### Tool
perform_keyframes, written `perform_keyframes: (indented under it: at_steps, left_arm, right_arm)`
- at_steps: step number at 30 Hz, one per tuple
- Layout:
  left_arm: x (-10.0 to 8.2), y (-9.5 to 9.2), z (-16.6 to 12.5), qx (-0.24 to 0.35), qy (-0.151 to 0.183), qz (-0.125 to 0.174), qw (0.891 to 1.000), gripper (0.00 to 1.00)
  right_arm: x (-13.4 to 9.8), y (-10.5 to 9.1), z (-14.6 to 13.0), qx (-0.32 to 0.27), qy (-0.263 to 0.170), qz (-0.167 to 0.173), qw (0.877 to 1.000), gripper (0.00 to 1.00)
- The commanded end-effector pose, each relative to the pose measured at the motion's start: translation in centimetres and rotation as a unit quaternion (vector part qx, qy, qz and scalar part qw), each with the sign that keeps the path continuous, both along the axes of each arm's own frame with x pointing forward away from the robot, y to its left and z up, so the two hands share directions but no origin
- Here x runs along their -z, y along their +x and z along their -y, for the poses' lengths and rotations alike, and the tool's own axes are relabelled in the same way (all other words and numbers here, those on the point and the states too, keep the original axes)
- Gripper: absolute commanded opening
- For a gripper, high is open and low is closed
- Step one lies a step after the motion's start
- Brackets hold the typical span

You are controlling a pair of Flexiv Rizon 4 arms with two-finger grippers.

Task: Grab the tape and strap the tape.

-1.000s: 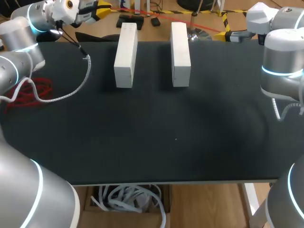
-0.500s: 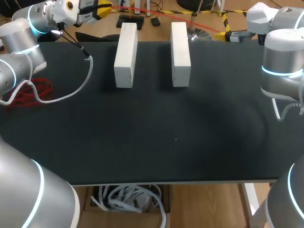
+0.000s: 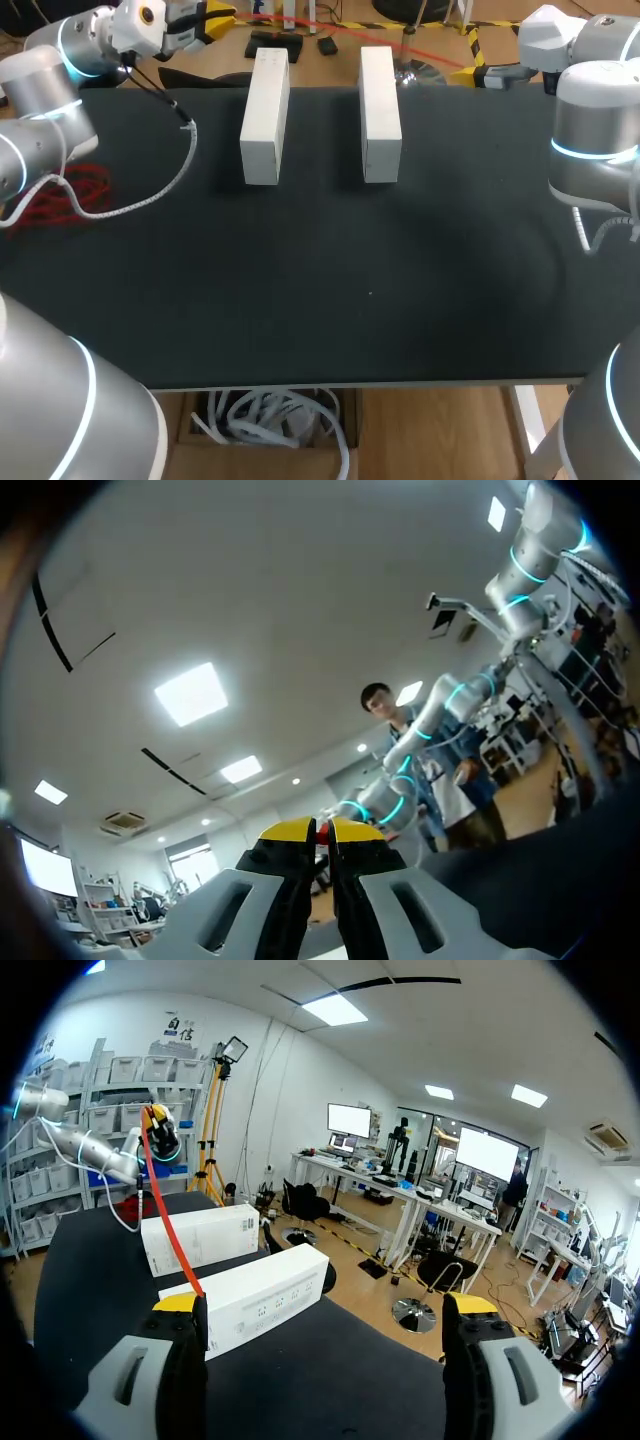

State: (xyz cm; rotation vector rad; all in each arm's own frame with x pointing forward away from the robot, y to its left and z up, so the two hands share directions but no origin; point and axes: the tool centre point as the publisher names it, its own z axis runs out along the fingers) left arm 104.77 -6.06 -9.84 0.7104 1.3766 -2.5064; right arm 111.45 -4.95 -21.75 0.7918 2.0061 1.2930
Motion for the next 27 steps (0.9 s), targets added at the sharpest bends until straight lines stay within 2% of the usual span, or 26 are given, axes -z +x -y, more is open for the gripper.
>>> perform_keyframes:
  at_steps: [1,8,16,27]
  left_arm:
    - [-0.3,-0.5,0.2,-0.007,0.005,-0.006,1.0,0.0]
    - [-0.5,-1.4,0.7,0.007,0.009,-0.015,1.0,0.0]
    - [-0.5,-4.2,0.5,0.001,0.025,-0.05,0.998,0.0]
    - [-0.5,-7.0,0.5,-0.01,0.014,-0.058,0.998,0.0]
  right_arm:
    - [0.0,0.0,0.0,0.0,-0.001,-0.001,1.0,1.0]
    - [0.0,0.0,0.0,0.0,-0.001,-0.001,1.0,1.0]
    - [0.0,0.0,0.0,0.0,-0.001,-0.001,1.0,1.0]
    - [0.0,0.0,0.0,0.0,-0.001,-0.001,1.0,1.0]
